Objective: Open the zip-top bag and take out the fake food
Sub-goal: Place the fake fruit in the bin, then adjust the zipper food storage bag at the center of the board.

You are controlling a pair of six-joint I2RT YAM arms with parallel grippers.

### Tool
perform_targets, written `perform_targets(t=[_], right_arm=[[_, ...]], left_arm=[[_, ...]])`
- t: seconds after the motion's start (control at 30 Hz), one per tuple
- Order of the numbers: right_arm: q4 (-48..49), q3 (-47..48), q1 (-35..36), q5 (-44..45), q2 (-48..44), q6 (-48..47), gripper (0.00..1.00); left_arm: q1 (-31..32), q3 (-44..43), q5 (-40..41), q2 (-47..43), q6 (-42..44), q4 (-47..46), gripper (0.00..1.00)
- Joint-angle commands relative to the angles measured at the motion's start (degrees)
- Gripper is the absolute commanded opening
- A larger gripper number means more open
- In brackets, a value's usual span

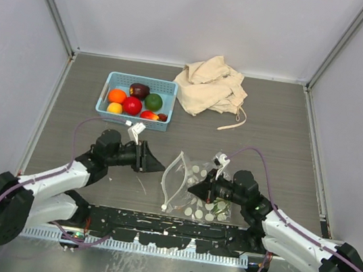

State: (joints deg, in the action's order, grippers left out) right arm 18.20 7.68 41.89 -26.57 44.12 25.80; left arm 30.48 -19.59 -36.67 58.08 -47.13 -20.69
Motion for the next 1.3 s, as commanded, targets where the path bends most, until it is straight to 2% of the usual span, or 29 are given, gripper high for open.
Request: perform_targets(t=[0.0,0.17,0.37,0.67,0.7,0.87,1.0,1.13,1.27], right_arm=[[1.77,1.14,0.05,0.48,-0.56,-0.52,0.01],[1.09,1.45,0.09,0.63,-0.81,-0.51,0.01],[-0.13,1.19,0.11,1.09,-2.65,-0.39,0.02],[0.96,1.98,0.15,-0.96,-0.60,0.60,0.03],[1.35,1.84,0.06,-0.99,-0.27,0.68,0.05],[3.54,-0.68,0.14,0.79,-0.90,0.16,0.31],[2.65,-2.07,0.19,2.54,-5.85,0.30,0.43],[-2.90,-2.86,0.18,6.21,-15.08,0.27,0.56],[-14.99,0.49,0.17,14.87,-25.33,-1.65,0.60]], left_arm=[[3.83,-0.14,2.29,5.78,0.69,-6.54,0.36],[7.32,-0.87,1.16,13.92,-1.68,-16.45,0.31],[12.13,-3.31,1.93,22.65,-1.38,-19.95,0.30],[17.20,-3.92,3.51,31.57,-2.32,-29.23,0.39],[17.36,-3.53,3.84,32.62,-1.71,-30.91,0.40],[17.39,-1.23,3.76,39.67,2.53,-42.17,0.41],[17.53,-0.95,3.27,42.69,4.48,-44.14,0.40],[18.02,0.66,5.30,41.35,5.91,-45.17,0.40],[19.16,1.20,6.91,40.59,6.99,-45.01,0.40]])
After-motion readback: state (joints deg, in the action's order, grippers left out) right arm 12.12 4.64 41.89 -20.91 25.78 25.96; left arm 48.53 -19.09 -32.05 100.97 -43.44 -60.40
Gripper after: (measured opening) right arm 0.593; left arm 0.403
